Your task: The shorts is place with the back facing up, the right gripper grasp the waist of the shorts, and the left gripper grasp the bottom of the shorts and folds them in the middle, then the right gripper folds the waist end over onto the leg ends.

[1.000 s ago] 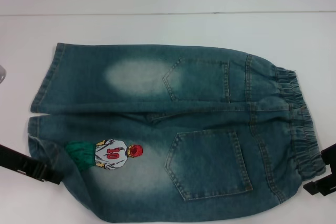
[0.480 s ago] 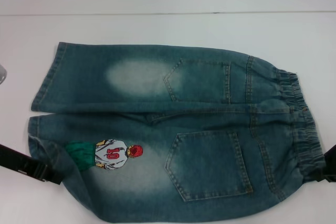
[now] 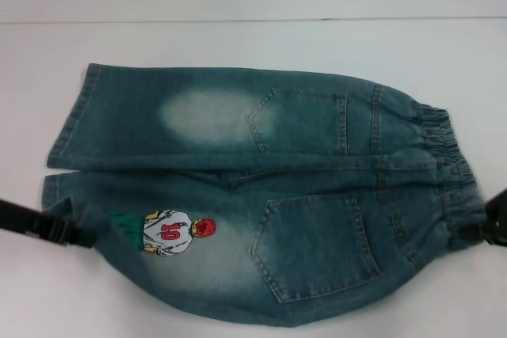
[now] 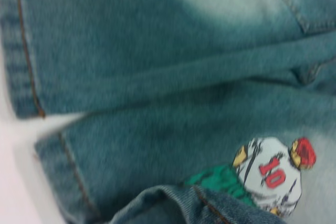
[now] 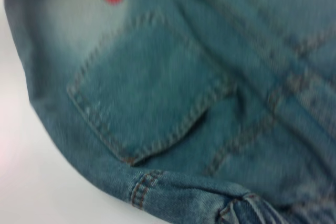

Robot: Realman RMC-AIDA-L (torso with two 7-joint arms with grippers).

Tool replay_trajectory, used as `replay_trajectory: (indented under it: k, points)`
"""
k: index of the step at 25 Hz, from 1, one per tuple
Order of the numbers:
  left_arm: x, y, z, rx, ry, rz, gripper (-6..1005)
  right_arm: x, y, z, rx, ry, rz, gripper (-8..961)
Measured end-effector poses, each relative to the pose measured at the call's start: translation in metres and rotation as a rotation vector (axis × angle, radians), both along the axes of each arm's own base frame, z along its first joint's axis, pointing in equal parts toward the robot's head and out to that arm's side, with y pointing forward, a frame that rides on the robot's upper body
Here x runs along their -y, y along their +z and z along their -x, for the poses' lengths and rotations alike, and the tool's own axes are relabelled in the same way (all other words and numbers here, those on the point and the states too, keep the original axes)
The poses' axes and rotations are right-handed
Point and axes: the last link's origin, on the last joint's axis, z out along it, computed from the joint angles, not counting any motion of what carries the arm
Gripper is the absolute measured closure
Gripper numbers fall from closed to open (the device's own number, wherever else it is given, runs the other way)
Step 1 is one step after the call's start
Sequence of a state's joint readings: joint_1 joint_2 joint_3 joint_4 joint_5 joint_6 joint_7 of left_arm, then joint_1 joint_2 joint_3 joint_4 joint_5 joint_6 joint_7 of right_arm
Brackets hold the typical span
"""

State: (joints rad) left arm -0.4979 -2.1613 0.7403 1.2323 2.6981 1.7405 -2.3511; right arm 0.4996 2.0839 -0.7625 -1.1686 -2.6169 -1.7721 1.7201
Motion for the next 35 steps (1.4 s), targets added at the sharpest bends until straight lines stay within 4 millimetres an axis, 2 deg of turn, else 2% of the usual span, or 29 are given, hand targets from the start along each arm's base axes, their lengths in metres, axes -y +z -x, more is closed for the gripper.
replay_trajectory:
  k: [9,16,20,28,35]
  points:
    - [-0.024,0.010,-0.012,0.069,-0.077,-0.121,928,-0.011,0.015,0.011,-0.150,0.098,-0.136,896]
    - [-0.048,0.005,-0.016,0.094,-0.129,-0.210,929,-0.028,0.034,0.019,-0.256,0.164,-0.321,897]
    - [-0.062,0.002,-0.018,0.090,-0.146,-0.270,929,-0.042,0.032,0.020,-0.257,0.155,-0.386,893]
    - [-0.084,0.009,-0.017,0.055,-0.171,-0.427,928,-0.073,0.024,0.012,-0.255,0.077,-0.487,875]
    - [-0.099,-0.003,-0.017,0.026,-0.178,-0.487,928,-0.089,0.015,0.010,-0.246,0.051,-0.487,859]
